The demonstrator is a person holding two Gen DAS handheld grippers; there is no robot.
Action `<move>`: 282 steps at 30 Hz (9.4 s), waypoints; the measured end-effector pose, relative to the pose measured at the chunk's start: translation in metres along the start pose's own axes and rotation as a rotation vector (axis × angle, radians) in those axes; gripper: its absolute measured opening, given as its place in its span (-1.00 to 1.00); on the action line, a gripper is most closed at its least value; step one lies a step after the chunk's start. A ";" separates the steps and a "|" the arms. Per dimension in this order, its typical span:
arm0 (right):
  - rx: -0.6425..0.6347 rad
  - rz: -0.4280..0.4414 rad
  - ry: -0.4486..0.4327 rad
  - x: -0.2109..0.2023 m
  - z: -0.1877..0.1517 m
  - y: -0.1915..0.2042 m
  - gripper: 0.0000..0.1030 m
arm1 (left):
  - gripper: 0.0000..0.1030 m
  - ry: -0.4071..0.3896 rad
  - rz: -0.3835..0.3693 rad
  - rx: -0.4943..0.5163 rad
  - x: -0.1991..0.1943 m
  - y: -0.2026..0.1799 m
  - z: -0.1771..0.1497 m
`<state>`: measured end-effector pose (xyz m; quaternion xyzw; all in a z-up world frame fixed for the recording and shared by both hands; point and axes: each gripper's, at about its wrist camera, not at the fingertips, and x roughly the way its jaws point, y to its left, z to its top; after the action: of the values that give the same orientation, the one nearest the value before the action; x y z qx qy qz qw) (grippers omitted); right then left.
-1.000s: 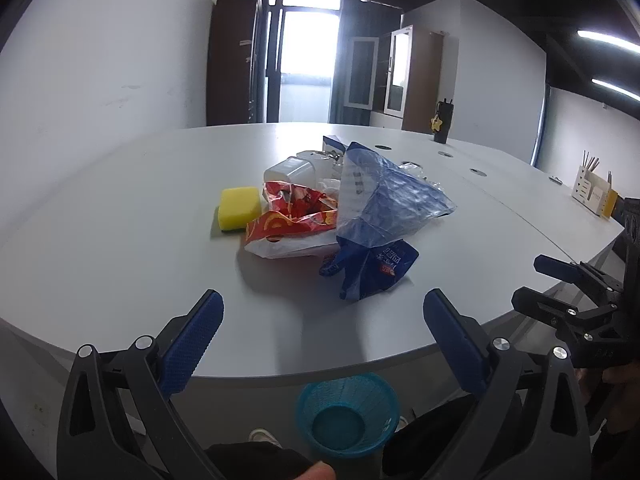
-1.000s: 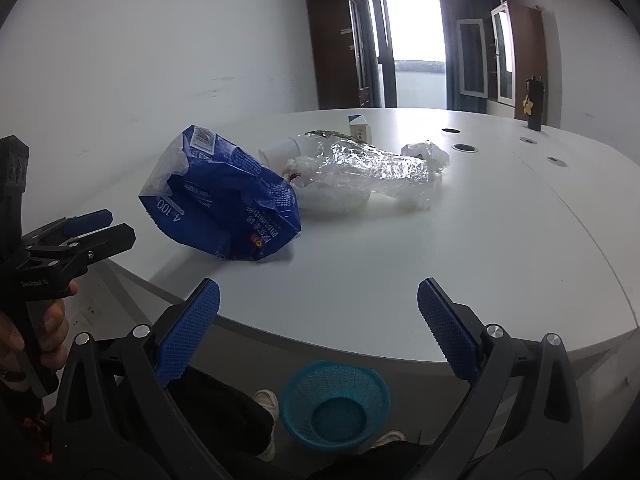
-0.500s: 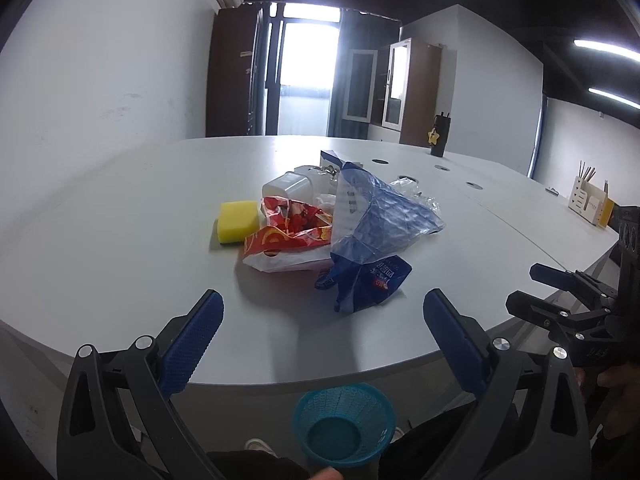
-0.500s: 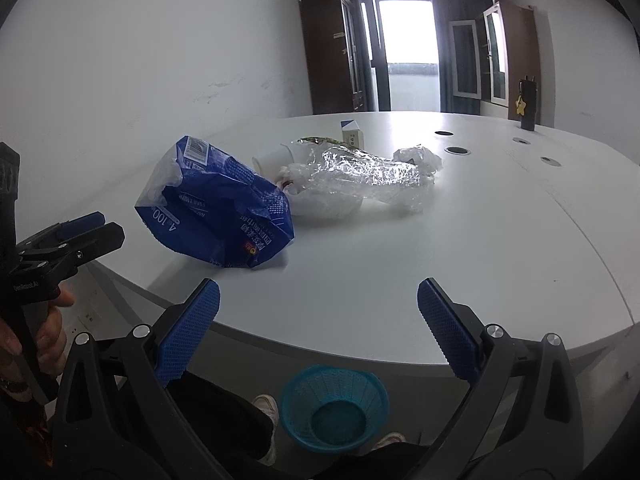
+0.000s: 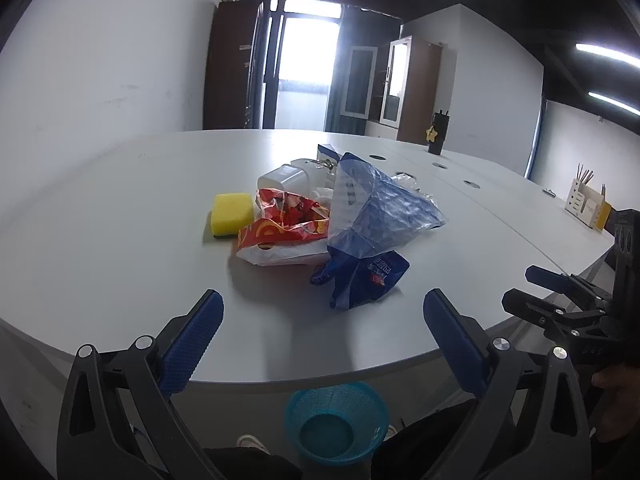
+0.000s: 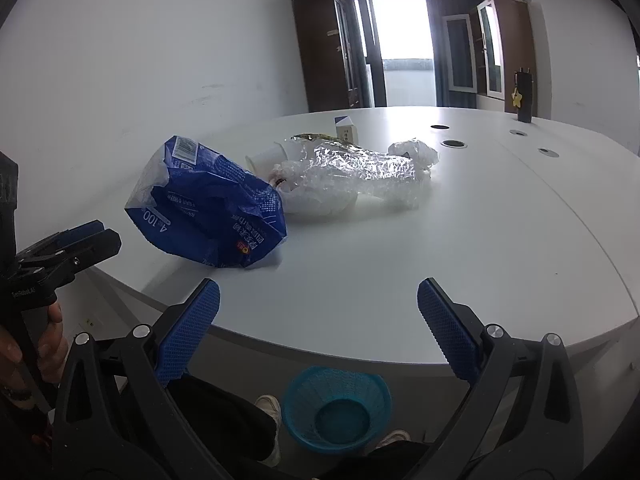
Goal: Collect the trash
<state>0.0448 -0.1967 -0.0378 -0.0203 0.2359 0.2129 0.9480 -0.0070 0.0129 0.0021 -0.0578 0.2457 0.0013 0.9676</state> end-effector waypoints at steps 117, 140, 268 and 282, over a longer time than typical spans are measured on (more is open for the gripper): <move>-0.056 0.047 0.073 -0.014 -0.004 0.014 -0.47 | -0.95 0.004 -0.130 0.041 -0.018 0.013 0.002; -0.049 0.096 0.237 -0.025 -0.107 0.030 -0.47 | -0.95 0.250 -0.180 0.067 0.001 0.014 -0.099; 0.005 -0.005 -0.031 -0.029 0.003 0.038 0.83 | 0.89 -0.038 0.077 -0.031 0.015 0.024 0.027; 0.021 -0.010 -0.034 -0.023 0.034 0.036 0.83 | 0.89 -0.033 0.115 -0.072 0.025 0.048 0.045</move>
<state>0.0269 -0.1685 0.0050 -0.0077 0.2217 0.2058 0.9531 0.0344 0.0647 0.0240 -0.0785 0.2324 0.0665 0.9672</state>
